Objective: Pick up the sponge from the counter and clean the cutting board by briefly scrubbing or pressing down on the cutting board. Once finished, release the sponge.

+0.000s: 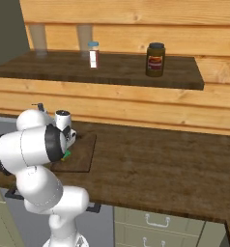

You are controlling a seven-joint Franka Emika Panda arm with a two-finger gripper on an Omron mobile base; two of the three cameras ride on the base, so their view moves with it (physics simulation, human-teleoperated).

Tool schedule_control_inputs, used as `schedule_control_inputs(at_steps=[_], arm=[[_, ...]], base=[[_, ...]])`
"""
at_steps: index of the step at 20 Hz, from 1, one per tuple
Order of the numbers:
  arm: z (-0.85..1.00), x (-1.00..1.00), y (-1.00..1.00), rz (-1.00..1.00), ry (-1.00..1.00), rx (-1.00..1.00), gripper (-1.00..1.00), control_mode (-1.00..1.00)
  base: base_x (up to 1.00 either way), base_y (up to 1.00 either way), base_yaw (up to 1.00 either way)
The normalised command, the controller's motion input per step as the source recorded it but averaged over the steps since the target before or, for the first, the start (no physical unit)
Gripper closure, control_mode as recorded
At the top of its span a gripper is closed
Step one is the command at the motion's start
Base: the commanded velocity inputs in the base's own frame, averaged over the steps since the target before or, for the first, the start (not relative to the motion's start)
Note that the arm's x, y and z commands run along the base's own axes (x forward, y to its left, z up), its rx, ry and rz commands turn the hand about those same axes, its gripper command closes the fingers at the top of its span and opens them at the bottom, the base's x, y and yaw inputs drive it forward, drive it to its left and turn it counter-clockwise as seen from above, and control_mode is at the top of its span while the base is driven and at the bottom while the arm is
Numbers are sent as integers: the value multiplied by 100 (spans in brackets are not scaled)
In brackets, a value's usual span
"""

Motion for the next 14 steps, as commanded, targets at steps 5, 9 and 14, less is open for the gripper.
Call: schedule_control_inputs(at_steps=[5, 9, 14], arm=[[-16, 0, 29, 5, 3, 0, 100, -100], [-13, 6, 14, 3, 1, 0, 100, -100], [-2, 40, 0, 0, 0, 0, 100, -100]], base=[[0, 0, 0], [0, 0, 0], [0, 0, 0]])
